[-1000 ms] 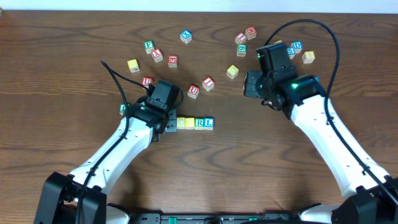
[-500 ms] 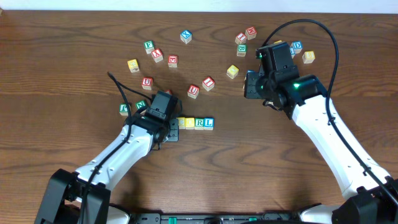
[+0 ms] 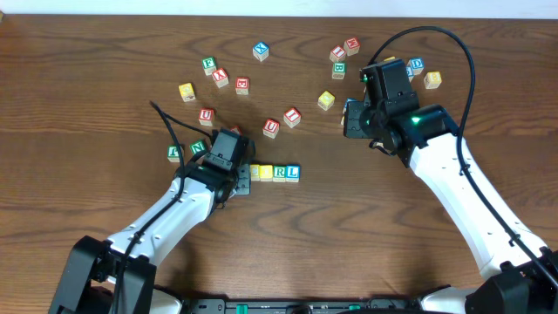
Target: Spell out CORL
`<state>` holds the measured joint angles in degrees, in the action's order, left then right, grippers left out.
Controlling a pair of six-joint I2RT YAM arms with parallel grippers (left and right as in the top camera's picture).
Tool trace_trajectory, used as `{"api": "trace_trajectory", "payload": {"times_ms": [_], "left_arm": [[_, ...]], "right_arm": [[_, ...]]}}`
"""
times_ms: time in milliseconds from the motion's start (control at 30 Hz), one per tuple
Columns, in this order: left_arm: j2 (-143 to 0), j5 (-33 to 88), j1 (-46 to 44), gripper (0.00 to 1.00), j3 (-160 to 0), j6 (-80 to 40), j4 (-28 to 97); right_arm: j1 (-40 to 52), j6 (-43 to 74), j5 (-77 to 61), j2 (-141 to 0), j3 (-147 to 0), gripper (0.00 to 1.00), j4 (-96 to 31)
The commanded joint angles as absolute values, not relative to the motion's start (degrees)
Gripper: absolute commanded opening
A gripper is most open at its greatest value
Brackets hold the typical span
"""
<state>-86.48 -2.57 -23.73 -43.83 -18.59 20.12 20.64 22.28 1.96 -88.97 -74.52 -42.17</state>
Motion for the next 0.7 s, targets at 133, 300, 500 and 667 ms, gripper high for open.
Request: {"api": "trace_trajectory", "payload": {"times_ms": [133, 300, 500, 667], "left_arm": [[-88.6, -5.0, -23.5, 0.08, -42.5, -17.6, 16.6], [-88.7, -5.0, -23.5, 0.07, -42.5, -17.6, 15.8], [-89.1, -5.0, -23.5, 0.07, -42.4, -17.6, 14.9], [-90.4, -4.5, -23.5, 0.08, -42.4, -17.6, 13.8]], "right_arm": [[20.3, 21.6, 2.7, -87.7, -75.2, 0.01, -42.5], [20.3, 21.8, 2.6, -87.7, -75.2, 0.01, -42.9], [20.3, 22.3, 2.6, -87.6, -75.2, 0.01, -42.9], [20.3, 22.7, 2.6, -87.7, -75.2, 0.01, -43.0]]}}
